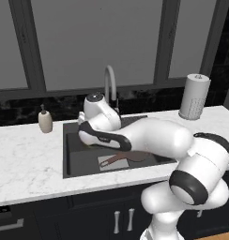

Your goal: Pick the pan and sponge and place them into the sink. Then turn on the water.

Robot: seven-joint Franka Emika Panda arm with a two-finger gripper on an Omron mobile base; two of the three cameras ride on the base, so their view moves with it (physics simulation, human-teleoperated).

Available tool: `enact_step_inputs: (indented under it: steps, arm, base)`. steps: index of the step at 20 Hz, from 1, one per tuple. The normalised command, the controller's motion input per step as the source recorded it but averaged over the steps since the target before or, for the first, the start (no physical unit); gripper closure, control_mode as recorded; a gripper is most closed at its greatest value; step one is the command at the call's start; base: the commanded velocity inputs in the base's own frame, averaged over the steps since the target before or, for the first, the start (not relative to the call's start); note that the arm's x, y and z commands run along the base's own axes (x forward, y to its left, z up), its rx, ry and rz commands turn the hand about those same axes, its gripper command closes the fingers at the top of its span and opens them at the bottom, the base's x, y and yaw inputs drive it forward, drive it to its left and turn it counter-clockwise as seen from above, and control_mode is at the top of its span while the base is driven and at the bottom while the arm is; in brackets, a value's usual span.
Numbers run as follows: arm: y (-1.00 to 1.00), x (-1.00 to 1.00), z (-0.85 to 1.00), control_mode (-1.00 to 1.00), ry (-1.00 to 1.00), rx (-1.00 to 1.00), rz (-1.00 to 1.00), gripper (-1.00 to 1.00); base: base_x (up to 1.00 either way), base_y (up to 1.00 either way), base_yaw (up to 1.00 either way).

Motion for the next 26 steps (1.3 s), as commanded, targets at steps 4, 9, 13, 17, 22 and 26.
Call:
enact_step_inputs:
  steps: [4,9,13,17,22,26]
  arm:
    - [-1.00,-0.06,0.03,-1.00,0.19,0.00,-0.10,1.00]
    - [-0.98,0.00,0.02,-1.00,0.24,0.00,-0.06,1.00]
    - [-0.99,0.00,0.03,-1.00,0.24,0.00,-0.02,1.00]
    - [-0.98,0.00,0.00,-1.00,0.12,0.00,0.00,1.00]
    - [-0.84,0.00,0.00,-1.00,0.00,0.04,0.00,1.00]
    - [-0.55,0.00,-0.06,-1.00,-0.14,0.08,0.02,1.00]
  base:
    - [0.00,0.00,0.00]
    - [0.00,0.00,0.00]
    - [0.00,0.00,0.00]
    - [0.00,0.00,0.00]
    - [0.00,0.00,0.00]
    - [0.00,0.00,0.00]
